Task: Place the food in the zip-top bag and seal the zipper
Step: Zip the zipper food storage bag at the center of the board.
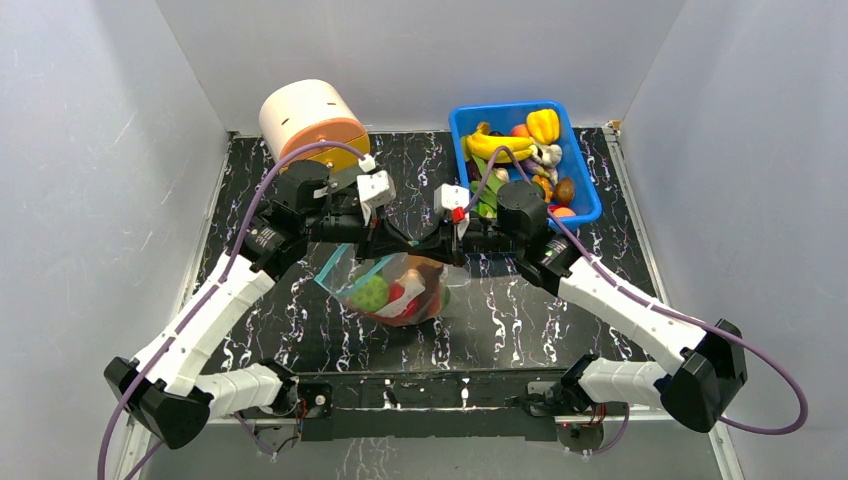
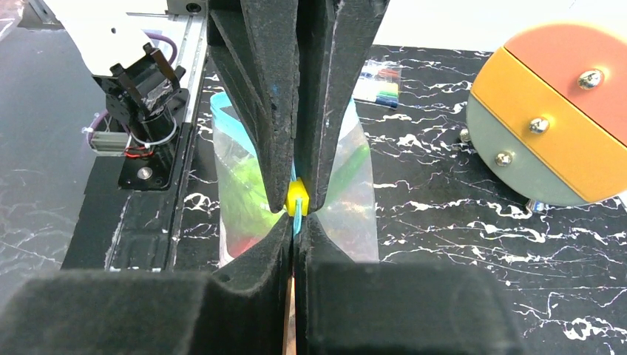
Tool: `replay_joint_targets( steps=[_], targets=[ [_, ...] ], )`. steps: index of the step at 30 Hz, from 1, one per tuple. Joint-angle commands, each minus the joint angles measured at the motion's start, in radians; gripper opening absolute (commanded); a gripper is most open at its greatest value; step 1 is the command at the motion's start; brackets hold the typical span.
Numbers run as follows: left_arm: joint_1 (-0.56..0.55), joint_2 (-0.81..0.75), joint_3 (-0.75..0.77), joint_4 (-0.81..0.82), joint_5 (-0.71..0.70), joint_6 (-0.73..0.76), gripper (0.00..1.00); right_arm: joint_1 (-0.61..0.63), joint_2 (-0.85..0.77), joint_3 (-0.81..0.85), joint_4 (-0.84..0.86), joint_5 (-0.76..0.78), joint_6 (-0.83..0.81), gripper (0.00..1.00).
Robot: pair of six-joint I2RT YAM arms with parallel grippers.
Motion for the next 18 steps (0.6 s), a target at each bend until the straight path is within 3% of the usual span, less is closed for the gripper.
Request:
replay_joint_targets(
  steps=[1, 9, 18],
  targets=[
    [0.002, -0.003, 0.058, -0.08, -0.022, 0.063, 0.0, -0.001, -0.02, 0.069, 0.035, 0.006, -0.024, 0.0],
    [0.001, -0.005, 0.089, -0.183, -0.086, 0.112, 0.0, -0.003, -0.063, 0.048, 0.032, 0.064, -0.018, 0.0],
    [0.002, -0.041, 0.048, -0.144, -0.107, 0.052, 0.0, -0.007, -0.129, 0.012, 0.039, 0.115, -0.011, 0.0]
  ],
)
